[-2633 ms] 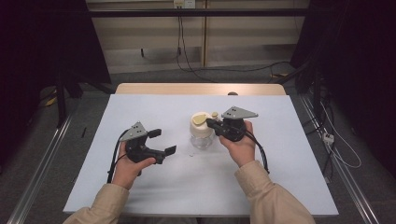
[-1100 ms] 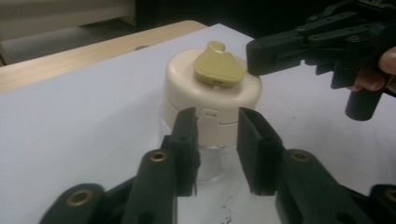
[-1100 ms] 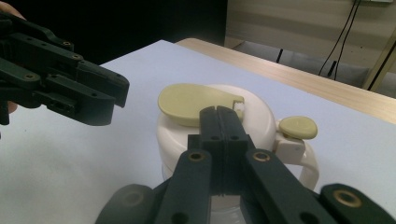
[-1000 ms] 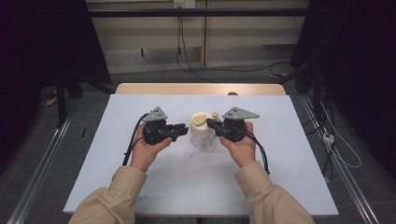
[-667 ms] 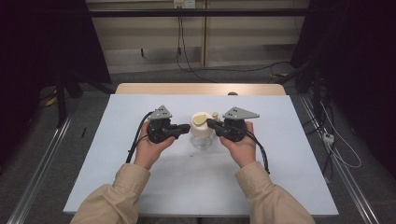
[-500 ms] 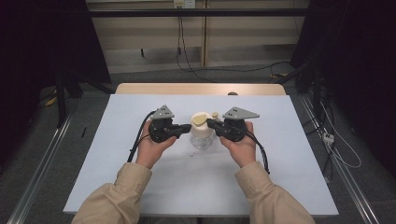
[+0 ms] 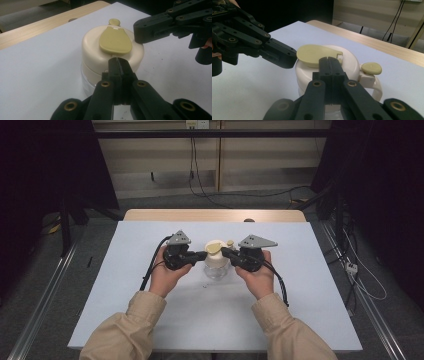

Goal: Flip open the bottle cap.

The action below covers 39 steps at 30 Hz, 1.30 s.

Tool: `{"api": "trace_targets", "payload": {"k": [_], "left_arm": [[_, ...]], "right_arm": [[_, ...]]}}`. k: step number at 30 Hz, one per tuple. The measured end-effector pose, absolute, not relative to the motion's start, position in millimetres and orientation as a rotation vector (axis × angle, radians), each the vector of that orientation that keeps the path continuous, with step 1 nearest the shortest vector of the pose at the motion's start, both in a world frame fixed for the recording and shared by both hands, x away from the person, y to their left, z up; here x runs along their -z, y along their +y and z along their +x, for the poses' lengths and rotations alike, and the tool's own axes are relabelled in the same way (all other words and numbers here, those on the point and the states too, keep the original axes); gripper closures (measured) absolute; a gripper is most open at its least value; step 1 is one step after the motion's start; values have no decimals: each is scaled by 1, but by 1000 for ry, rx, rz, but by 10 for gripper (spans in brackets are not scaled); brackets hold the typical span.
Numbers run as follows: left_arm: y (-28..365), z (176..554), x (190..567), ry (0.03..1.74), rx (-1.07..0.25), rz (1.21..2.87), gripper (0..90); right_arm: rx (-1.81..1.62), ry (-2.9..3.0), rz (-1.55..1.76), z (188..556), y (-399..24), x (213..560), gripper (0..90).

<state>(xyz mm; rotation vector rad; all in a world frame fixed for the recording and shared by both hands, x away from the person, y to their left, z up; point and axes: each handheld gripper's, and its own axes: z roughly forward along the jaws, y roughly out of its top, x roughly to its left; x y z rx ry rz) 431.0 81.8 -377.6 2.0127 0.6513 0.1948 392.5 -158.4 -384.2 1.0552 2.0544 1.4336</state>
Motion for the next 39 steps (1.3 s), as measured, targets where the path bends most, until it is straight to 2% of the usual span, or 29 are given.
{"api": "trace_targets", "payload": {"k": [39], "left_arm": [[77,435,366,658,-206,1987,900]], "right_arm": [[-1432,2051,1055,393,-158,384,900]]}}
